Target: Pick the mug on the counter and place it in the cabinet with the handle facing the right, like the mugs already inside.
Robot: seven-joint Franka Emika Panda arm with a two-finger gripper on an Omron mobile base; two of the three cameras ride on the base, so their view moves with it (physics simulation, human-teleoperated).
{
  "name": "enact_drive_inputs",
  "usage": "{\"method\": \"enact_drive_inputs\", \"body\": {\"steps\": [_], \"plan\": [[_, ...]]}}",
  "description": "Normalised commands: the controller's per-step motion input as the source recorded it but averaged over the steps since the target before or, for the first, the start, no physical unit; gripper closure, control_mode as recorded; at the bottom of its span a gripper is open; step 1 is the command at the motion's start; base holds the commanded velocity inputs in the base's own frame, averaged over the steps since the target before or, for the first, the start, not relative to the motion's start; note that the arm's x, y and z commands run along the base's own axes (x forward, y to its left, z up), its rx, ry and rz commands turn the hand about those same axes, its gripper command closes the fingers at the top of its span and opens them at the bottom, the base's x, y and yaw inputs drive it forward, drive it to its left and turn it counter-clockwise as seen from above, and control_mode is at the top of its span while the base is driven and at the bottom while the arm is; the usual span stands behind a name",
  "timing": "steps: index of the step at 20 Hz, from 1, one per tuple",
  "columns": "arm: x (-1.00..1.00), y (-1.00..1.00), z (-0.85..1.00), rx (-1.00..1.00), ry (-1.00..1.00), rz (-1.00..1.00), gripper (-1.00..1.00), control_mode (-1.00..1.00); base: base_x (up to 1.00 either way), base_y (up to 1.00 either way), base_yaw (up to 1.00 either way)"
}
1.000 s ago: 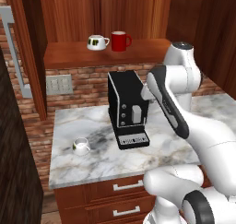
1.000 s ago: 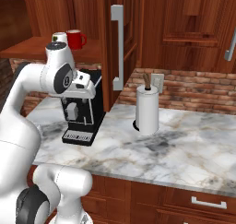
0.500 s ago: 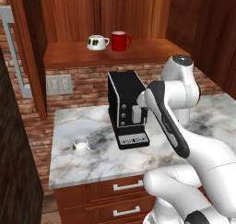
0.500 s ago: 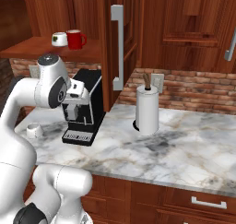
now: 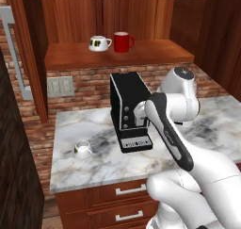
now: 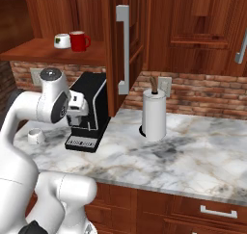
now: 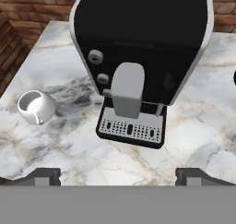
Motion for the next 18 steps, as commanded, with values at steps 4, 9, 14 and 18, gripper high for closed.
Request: {"method": "enact_drive_inputs", "body": {"steps": [4, 9, 14, 18], "plan": [[0.0, 0.38, -0.34, 0.0, 0.0, 0.09, -1.0, -1.0, 0.0, 0.0, 0.0], [0.0, 0.47, -0.4, 0.0, 0.0, 0.09, -1.0, -1.0, 0.0, 0.0, 0.0], [0.0, 0.5, -0.46, 0.0, 0.0, 0.08, -1.0, -1.0, 0.0, 0.0, 0.0], [0.0, 0.48, -0.4, 0.0, 0.0, 0.05, -1.0, -1.0, 0.0, 0.0, 0.0]]}}
